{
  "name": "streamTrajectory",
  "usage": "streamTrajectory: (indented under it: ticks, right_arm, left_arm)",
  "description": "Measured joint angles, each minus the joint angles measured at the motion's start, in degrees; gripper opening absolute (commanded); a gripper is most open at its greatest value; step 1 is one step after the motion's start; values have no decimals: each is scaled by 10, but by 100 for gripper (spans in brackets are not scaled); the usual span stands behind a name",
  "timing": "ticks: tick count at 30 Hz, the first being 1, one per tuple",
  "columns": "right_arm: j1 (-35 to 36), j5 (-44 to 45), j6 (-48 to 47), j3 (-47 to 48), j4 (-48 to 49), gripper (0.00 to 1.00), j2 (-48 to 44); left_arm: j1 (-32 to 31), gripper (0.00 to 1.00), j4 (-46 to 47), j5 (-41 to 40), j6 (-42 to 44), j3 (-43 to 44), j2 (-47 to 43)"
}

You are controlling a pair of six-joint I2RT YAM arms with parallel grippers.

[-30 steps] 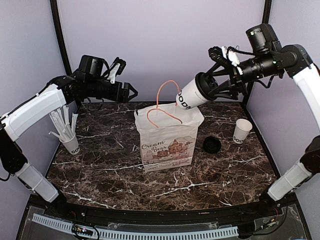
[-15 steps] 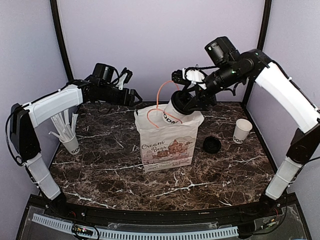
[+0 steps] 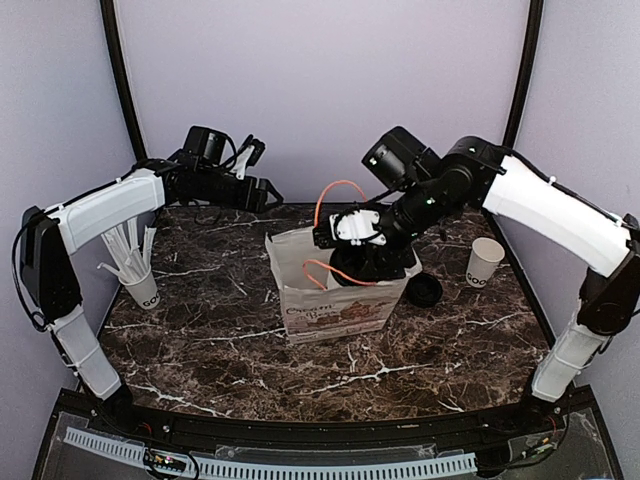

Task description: Pack the takeout coffee

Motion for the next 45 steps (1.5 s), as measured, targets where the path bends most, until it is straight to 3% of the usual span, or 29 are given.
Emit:
streamTrajectory:
  ticks: [6,16,23,32,45]
  right_arm:
    - [61,59,-27,-71,-4,53,-42]
    - [110,132,-89,-190,17,51,-139]
    - [129,170,-127,-274,52,50,-161]
    - [144,229,-176,-340,140,49,-188]
    - [144,271,-195,-394,241,48,-171]
  left_arm:
    - [0,72,7,39,5,-1,19]
    - [-9,64,121,167,-51,-82,73]
    - [-56,56,160,179,-71,-85,119]
    - [-103,54,207,209,-98,-85,187]
    - [-107,51,260,245,-119,-89,215]
